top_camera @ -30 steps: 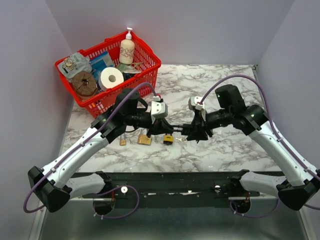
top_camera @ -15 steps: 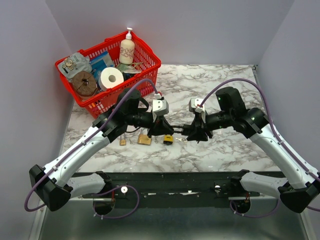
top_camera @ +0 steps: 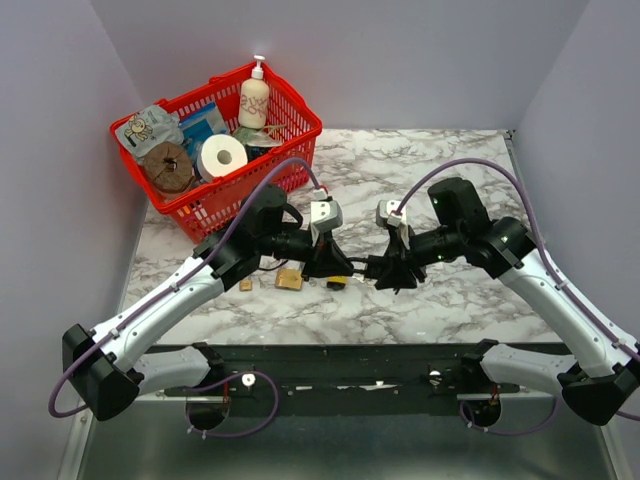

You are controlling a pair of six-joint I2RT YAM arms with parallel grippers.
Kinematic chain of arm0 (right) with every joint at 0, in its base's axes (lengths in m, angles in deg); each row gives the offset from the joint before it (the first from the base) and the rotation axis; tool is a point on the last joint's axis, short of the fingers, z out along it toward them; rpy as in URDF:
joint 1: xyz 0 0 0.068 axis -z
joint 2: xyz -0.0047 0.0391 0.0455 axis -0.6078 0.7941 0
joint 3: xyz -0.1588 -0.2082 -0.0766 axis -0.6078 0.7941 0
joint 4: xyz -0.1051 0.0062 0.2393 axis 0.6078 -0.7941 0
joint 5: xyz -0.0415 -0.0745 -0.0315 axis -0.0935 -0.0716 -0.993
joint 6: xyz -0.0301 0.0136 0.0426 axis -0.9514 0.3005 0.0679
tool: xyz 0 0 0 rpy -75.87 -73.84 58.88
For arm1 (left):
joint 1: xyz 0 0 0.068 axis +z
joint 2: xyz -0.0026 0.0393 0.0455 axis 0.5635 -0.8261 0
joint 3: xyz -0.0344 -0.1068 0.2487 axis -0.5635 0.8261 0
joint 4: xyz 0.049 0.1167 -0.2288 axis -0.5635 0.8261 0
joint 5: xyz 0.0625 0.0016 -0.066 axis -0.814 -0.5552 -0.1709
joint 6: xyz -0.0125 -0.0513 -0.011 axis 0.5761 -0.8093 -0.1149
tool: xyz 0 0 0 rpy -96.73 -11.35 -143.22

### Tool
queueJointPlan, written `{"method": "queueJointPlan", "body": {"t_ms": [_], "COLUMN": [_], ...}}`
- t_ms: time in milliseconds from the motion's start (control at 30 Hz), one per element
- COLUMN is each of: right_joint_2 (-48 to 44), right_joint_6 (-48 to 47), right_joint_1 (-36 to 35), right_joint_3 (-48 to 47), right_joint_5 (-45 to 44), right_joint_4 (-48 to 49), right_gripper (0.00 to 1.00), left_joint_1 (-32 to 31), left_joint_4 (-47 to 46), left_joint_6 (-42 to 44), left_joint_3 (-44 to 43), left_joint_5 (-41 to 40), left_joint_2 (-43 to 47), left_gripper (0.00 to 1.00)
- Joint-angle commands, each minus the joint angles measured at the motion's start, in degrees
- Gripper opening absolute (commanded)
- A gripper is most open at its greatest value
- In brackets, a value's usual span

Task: Lock with the key
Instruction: Lock the lock.

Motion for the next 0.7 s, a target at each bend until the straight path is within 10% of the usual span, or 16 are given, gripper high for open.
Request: {"method": "queueJointPlan", "body": {"t_ms": [0,667], "right_joint_2": [2.78,4.28], "right_joint_6": [4.52,10.50], "right_joint_1": [-5.28,-7.13], "right_joint_3": [-0.19,1.92], "right_joint_5": [7.33,9.35], "right_joint_4": [19.86,32.08], "right_gripper": [0.01,0.01], "left_joint_1": [-6.81,-13.23], "left_joint_4": [-20.92,-34.12], "left_joint_6": [-7.03,-11.26], "left_joint_3": [1.42,4.24], "left_joint_5": [-0.08,-2.63], "left_joint_2": [-3.39,-5.50], "left_gripper": [0.00,0.00]}}
